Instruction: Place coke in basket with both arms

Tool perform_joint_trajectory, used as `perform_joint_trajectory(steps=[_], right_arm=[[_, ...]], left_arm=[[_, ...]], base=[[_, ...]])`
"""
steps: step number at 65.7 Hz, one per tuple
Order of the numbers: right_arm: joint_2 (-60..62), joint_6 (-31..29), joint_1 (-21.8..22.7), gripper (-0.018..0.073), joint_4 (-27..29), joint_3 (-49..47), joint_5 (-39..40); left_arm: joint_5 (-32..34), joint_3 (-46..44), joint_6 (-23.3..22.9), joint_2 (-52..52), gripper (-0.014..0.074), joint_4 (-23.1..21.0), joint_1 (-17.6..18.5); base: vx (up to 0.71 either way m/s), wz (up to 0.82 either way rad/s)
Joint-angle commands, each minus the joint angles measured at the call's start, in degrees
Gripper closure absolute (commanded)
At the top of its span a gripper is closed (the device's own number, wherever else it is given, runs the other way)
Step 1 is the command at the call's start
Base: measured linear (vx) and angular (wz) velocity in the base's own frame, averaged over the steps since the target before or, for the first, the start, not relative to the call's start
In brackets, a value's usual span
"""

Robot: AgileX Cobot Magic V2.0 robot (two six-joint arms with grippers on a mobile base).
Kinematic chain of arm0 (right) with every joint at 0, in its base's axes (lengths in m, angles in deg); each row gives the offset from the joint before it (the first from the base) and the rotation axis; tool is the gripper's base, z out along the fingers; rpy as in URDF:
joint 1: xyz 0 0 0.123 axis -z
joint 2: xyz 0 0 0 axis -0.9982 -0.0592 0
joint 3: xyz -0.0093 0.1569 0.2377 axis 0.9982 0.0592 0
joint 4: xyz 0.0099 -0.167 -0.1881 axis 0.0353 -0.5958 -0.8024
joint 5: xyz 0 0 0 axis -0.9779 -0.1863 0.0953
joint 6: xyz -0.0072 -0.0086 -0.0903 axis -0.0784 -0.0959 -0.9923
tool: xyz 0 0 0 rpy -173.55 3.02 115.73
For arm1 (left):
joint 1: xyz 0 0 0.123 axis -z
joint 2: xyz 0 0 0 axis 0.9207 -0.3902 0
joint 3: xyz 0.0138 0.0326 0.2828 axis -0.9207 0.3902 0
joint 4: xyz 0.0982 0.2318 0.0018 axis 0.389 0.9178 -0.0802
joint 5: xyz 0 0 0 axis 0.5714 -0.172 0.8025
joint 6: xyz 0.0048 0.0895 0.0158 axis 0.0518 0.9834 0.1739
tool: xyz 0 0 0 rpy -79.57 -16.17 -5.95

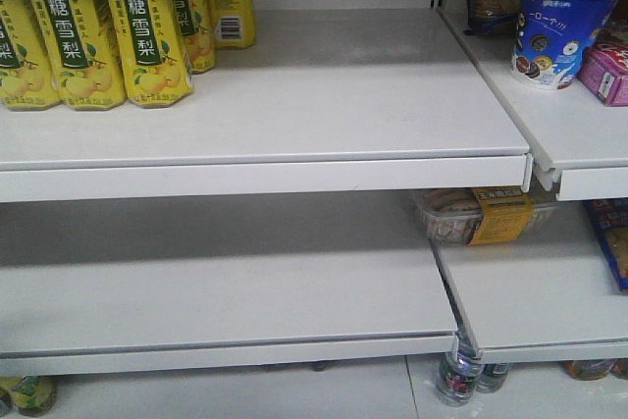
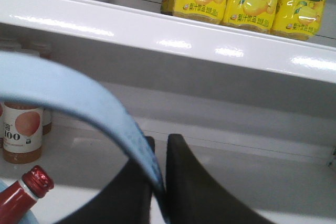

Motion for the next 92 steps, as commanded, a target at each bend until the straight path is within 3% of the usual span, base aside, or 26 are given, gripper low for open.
perform_joint_trajectory(steps=[1, 26, 92], right_arm=[[0.7, -0.4, 0.4, 0.0564, -0.4, 0.5, 7.0], [0.7, -0.3, 0.3, 0.0564, -5.1, 0.5, 7.6], [0.7, -0.4, 0.3, 0.0564, -5.1, 0.5, 7.1]], left_arm=[[8.8, -1.7, 2.4, 1.2, 0.0603, 2.6, -0.1], [8.8, -1.7, 2.4, 1.2, 0.0603, 2.6, -0.1], [8.8, -1.7, 2.4, 1.2, 0.0603, 2.6, -0.1]], base=[[0.0, 0.0], [0.0, 0.0], [0.0, 0.0]])
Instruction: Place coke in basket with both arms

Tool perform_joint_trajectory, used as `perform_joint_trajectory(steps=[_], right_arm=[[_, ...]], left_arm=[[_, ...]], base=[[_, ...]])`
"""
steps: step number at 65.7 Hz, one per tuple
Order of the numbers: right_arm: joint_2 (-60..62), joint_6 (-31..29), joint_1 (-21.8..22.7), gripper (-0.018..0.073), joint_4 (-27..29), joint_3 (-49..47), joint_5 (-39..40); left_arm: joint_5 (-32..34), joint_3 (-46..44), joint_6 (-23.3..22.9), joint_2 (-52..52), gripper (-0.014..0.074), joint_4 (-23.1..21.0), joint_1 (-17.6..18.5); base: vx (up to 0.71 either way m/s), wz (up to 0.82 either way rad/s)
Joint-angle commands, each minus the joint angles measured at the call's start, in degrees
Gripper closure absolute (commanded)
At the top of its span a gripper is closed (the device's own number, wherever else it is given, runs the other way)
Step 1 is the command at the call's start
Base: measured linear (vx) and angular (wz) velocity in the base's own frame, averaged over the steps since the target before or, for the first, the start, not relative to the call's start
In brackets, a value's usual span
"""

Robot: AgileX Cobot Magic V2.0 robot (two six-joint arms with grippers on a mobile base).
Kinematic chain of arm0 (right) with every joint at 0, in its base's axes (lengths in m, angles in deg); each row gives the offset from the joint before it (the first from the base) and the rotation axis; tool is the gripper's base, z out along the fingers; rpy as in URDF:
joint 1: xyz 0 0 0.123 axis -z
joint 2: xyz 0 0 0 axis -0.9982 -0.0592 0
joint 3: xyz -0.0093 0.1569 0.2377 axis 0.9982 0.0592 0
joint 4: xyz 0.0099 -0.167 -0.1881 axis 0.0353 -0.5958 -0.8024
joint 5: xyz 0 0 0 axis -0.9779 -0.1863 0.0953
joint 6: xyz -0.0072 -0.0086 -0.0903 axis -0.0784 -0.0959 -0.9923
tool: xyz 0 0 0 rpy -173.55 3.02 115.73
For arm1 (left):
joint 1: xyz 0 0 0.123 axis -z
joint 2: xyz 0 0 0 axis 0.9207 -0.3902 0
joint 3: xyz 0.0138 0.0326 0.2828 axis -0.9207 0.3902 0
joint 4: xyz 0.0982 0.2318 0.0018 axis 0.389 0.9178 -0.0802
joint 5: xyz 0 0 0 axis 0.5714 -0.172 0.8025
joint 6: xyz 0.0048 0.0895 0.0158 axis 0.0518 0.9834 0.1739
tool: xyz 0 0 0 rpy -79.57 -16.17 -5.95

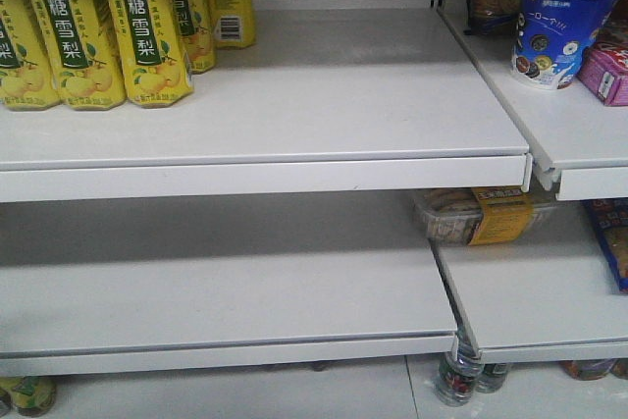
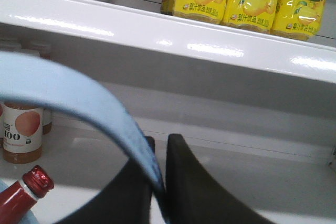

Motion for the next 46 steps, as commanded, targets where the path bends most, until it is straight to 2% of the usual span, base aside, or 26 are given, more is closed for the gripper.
perform_joint_trajectory(steps=[1, 46], right_arm=[[0.7, -0.4, 0.3, 0.0564, -0.6, 0.5, 3.9], [0.7, -0.4, 0.3, 0.0564, -0.6, 0.5, 3.9]], left_arm=[[8.8, -1.7, 2.4, 1.2, 0.0603, 2.6, -0.1], [8.8, -1.7, 2.4, 1.2, 0.0603, 2.6, -0.1]], base=[[0.0, 0.0], [0.0, 0.0]])
